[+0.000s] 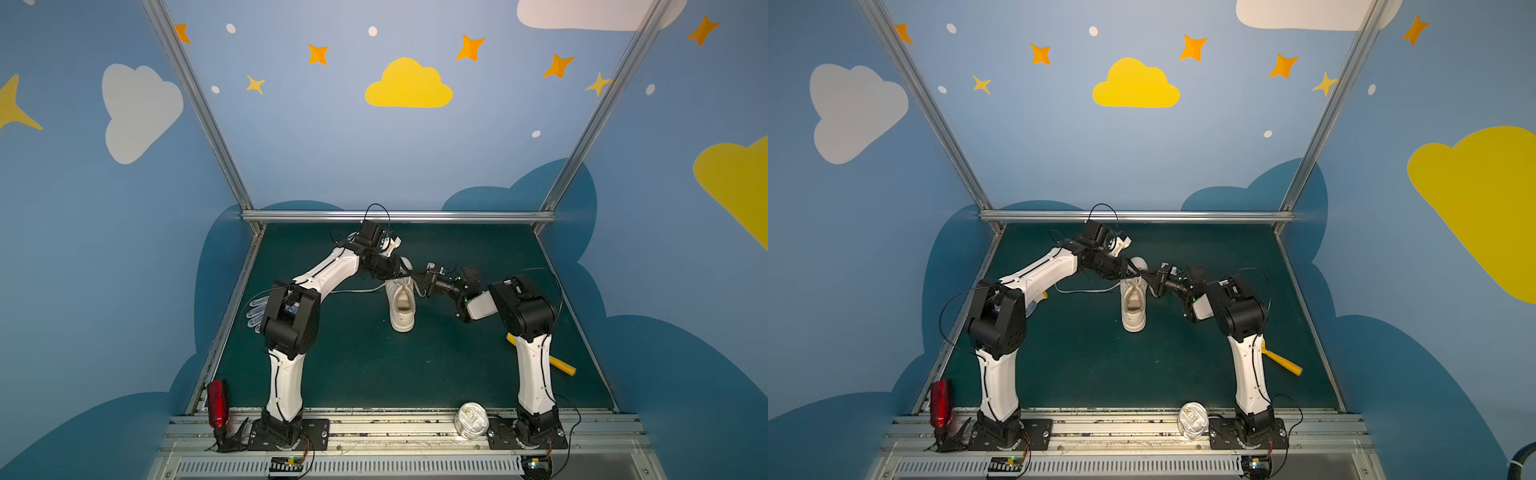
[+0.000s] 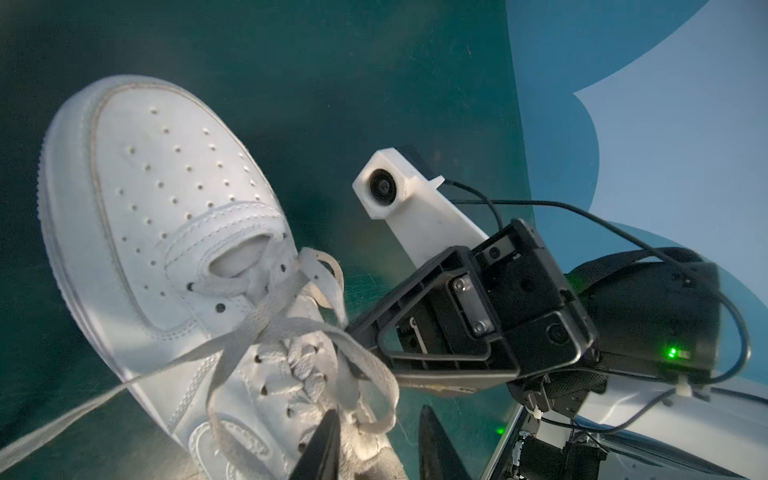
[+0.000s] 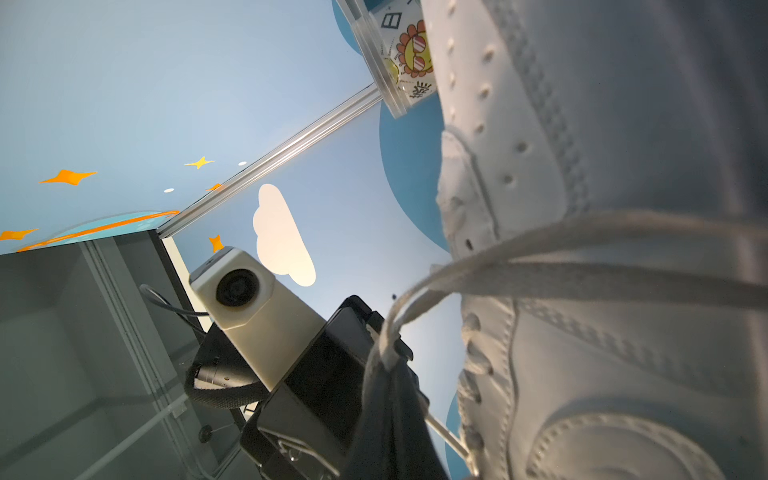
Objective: Tie the shoes
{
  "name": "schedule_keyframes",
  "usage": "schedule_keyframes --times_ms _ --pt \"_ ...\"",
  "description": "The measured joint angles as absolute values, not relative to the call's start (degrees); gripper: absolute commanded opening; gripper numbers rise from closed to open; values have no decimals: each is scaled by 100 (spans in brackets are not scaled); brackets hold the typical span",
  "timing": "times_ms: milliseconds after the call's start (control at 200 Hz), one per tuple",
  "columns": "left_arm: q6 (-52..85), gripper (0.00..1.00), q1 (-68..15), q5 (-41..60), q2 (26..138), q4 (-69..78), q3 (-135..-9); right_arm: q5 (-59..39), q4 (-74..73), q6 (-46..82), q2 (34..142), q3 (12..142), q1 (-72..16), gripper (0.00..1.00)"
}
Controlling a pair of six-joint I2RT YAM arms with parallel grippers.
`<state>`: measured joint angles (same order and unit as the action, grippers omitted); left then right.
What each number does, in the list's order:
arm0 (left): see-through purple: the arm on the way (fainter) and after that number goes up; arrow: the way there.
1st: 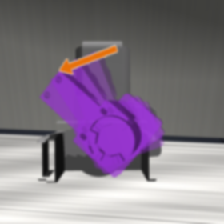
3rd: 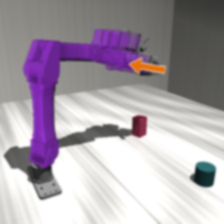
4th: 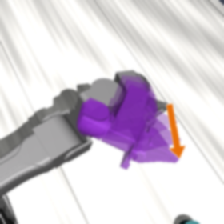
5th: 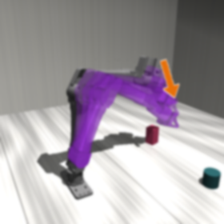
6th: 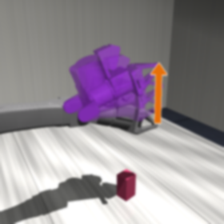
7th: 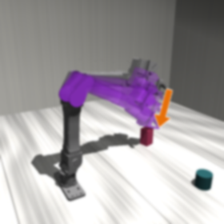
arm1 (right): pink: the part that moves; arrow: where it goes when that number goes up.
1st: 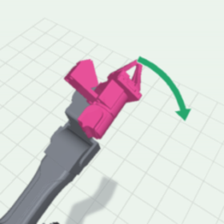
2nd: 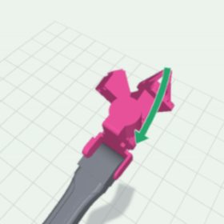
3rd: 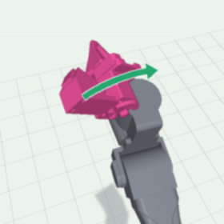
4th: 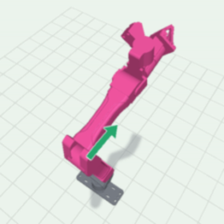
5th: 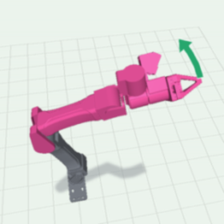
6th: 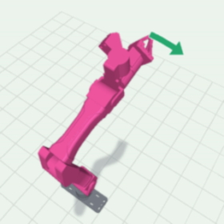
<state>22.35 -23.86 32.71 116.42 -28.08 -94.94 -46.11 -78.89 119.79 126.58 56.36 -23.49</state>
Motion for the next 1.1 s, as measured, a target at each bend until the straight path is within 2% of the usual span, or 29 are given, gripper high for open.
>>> schedule_keyframes --times_ms 646,1026,1101 --pt "2187 21 -2318 3371 11690 -2456 -9212 -4606 -7889 11979 12658 5638 -2383 0" --pt "2241 4 -2309 3509 11727 -2193 -9017 -4604 -7889 11979 12658 5638 -2410 0" --pt "2233 3 -2309 3505 11727 -2187 -9017 -4602 -7889 11979 12658 5638 -2410 0"
